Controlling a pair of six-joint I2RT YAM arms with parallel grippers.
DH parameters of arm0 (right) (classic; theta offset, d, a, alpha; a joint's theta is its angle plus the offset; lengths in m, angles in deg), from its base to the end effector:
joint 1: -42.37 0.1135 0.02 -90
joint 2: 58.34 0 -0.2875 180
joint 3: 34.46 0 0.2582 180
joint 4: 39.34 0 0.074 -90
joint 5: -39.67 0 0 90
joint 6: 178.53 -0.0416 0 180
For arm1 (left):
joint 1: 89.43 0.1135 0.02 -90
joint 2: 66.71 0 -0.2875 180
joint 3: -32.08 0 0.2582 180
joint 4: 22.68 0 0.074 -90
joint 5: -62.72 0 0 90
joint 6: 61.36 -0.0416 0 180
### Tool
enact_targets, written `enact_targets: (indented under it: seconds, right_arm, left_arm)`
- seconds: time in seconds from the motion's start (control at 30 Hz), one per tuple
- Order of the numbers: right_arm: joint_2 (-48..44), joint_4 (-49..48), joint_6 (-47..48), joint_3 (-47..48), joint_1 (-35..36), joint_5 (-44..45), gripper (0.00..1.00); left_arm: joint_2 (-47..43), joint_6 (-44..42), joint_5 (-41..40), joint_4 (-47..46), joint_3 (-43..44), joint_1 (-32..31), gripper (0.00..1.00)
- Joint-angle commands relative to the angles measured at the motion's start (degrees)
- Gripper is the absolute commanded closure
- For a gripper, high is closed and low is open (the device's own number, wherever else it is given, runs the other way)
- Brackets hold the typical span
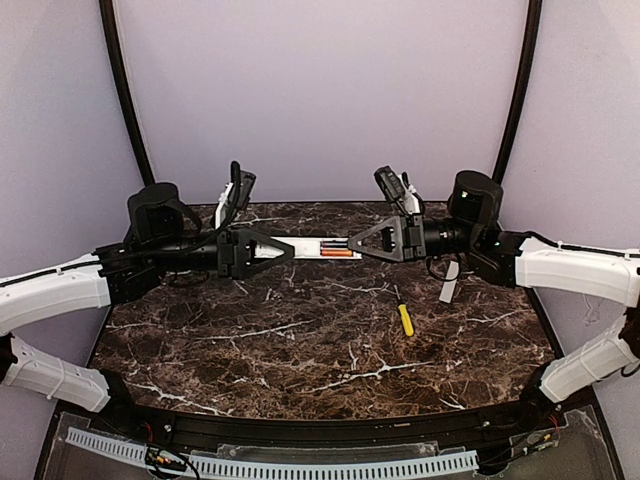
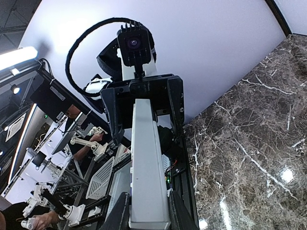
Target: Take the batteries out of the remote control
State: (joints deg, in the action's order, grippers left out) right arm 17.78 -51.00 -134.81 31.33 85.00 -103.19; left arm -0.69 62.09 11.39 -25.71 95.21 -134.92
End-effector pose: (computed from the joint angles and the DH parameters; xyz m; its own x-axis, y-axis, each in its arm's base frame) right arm 0.2013 0.2304 0.3486 -0.7075 -0.0582 -0.7043 -0.7002 -0.0774 0.7097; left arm 0.1690 -0.2090 0.3634 -0.5469 -0.0575 -0.8352 0.8310 0.0839 -0.5499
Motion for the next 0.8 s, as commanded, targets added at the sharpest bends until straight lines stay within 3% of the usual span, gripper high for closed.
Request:
enact_targets:
  seconds: [0.0,0.33,0.77]
  right_arm:
    - [-1.4,-1.1,1.1,1.0,-0.3,0.3,1.00]
    - [-1.1,0.1,1.8,1.8,-0.4,0.0,1.00]
    - [0.1,0.7,2.2,2.7,-0.4,0.4,1.00]
  left_arm:
    - [1.5,3.9,0.9,-5.3,1.4,0.3,0.35]
    - [4.4,5.0,2.4,-8.1,2.1,0.3,0.47]
    - [4.9,5.1,3.3,-8.7,2.2,0.3,0.92]
